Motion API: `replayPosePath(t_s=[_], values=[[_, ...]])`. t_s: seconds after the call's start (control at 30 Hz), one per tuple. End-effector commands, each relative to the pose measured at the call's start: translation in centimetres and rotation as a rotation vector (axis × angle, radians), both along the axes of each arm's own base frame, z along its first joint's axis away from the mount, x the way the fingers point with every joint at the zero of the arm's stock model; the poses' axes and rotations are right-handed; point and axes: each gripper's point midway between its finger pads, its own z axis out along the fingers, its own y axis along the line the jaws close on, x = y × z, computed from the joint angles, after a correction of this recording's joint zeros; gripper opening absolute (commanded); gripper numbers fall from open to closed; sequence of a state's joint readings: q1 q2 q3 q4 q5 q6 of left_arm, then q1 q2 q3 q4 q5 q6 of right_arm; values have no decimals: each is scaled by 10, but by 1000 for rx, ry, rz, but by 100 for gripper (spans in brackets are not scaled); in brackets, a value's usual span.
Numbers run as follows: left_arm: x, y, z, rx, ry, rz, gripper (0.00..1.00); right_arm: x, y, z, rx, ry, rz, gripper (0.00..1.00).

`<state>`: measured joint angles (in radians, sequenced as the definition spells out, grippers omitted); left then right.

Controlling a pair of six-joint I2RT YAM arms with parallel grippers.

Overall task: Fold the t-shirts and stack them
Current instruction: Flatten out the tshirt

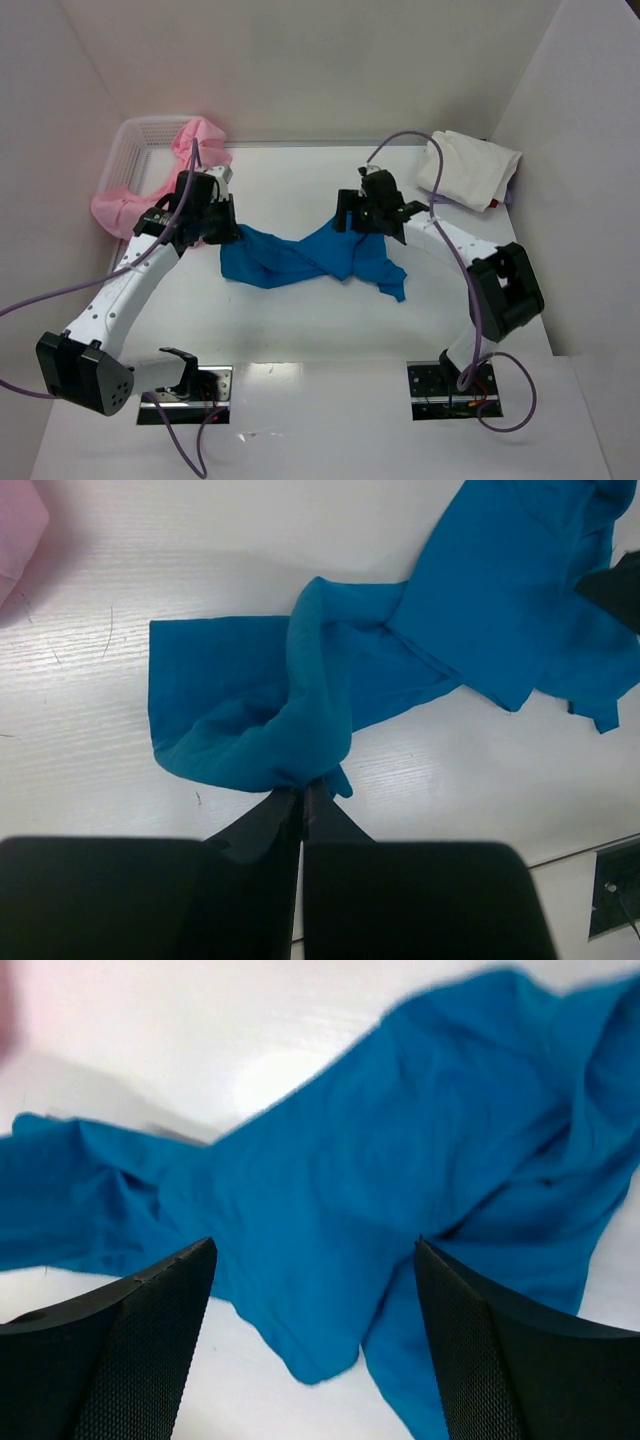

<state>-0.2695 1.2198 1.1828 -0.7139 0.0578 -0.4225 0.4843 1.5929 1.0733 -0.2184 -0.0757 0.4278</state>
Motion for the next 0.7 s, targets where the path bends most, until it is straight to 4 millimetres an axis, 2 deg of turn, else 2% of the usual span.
replayPosePath(t_s=[0.0, 0.03, 0.07, 0.1, 0.13, 0.17, 0.2, 0.27, 0.47, 0.57, 0.67], values=[[7, 0, 2, -25, -27, 8, 2, 28, 26, 33, -26, -87, 53, 84], [6, 0, -4, -20, -8, 8, 2, 30, 31, 32, -45, -88, 61, 83], [5, 0, -8, -18, 1, 8, 2, 40, 35, 42, -44, -105, 52, 83], [7, 0, -7, -20, -7, 8, 2, 41, 43, 28, -67, -77, 73, 83], [7, 0, -7, -20, -7, 8, 2, 44, 40, 22, -93, -55, 62, 83], [7, 0, -10, -20, -6, 8, 2, 45, 54, 29, -94, -67, 80, 83], [5, 0, -13, -17, 3, 8, 2, 48, 53, 23, -112, -57, 70, 83], [6, 2, -14, -11, 1, 14, 2, 44, 67, 10, -145, -28, 104, 83], [5, 5, -20, -8, 11, 24, 2, 35, 70, -33, -275, 48, 99, 80], [5, 5, -20, -8, 11, 24, 2, 32, 69, -49, -307, 75, 91, 75], [6, 8, -20, -2, 9, 26, 2, 32, 69, -53, -313, 83, 92, 75]])
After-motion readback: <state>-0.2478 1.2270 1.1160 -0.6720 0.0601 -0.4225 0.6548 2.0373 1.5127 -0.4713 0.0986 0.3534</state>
